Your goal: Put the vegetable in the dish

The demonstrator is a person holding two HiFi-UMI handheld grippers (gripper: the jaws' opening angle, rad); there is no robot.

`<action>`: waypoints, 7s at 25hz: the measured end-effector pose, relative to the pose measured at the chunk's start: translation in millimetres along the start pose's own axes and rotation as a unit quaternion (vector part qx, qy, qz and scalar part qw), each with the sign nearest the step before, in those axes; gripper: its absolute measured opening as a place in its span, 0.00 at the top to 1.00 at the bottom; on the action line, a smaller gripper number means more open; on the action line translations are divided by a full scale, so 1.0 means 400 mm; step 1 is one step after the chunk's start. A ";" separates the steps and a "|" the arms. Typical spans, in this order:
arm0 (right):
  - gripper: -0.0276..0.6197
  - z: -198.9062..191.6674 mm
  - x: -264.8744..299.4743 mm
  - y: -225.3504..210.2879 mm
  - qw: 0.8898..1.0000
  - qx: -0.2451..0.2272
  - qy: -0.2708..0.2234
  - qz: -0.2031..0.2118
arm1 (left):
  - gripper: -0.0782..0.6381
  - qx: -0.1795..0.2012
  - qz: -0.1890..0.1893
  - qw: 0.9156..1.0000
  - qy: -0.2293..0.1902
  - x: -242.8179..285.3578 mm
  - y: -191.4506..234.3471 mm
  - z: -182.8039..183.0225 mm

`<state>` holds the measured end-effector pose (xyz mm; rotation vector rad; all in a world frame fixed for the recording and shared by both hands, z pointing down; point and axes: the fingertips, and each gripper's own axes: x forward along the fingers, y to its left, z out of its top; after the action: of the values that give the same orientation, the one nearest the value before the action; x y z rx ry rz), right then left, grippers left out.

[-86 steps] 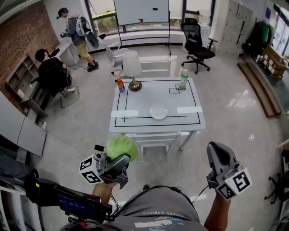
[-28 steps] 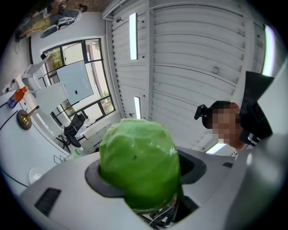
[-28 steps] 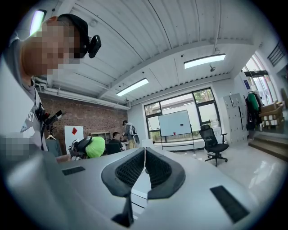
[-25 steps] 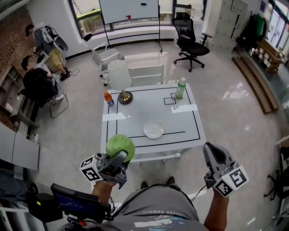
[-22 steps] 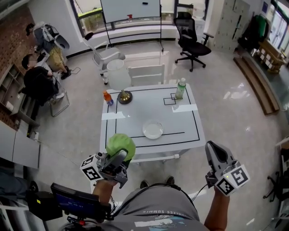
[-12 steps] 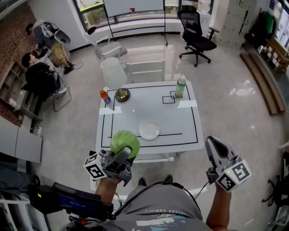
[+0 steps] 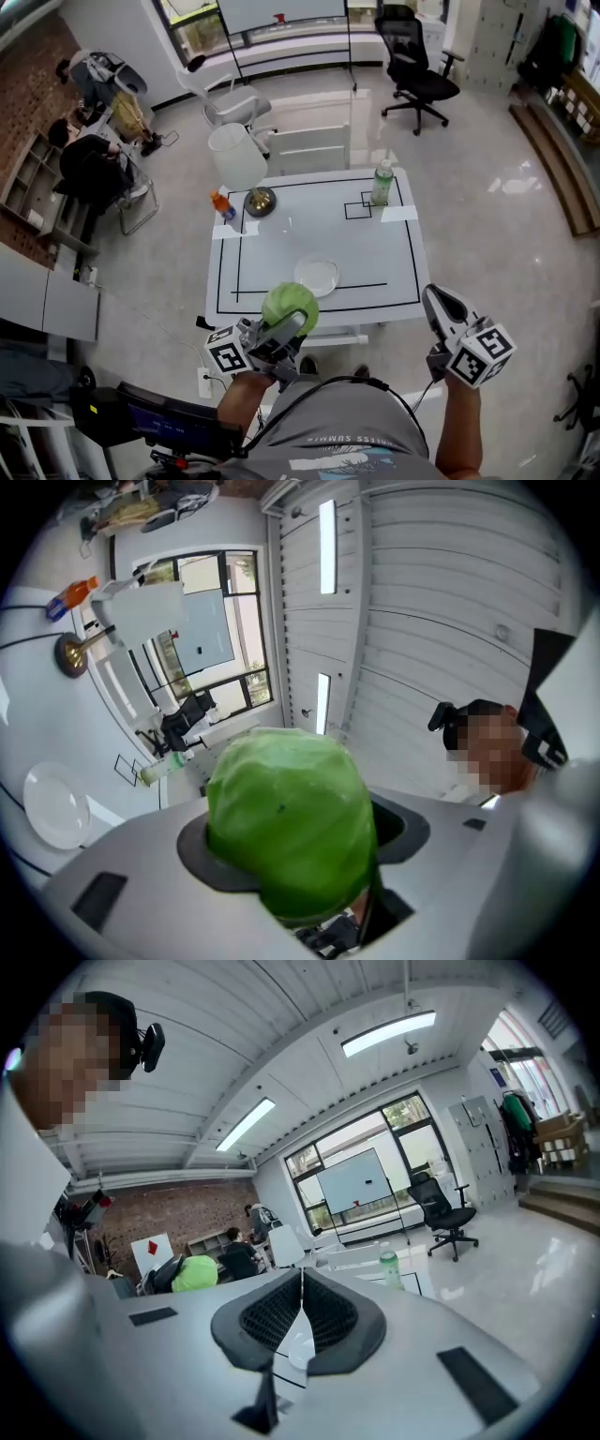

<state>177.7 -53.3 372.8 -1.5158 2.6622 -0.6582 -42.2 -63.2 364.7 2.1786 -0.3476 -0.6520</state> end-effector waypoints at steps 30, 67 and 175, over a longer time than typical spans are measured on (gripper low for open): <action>0.94 0.109 0.236 -0.011 0.999 -0.013 -0.019 -0.033 | 0.47 0.019 -0.026 0.999 0.024 0.034 0.154 0.260; 0.95 0.094 0.415 -0.060 0.999 0.003 0.017 -0.049 | 0.47 0.032 -0.022 0.980 0.194 0.157 0.356 0.170; 0.94 -0.233 0.568 -0.189 0.980 0.103 0.158 -0.062 | 0.47 -0.157 0.132 0.911 0.357 0.087 0.965 -0.253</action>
<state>99.3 -241.1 529.8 -1.6482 2.6133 -1.2371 32.7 -257.1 707.0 1.8574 -0.1242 0.2440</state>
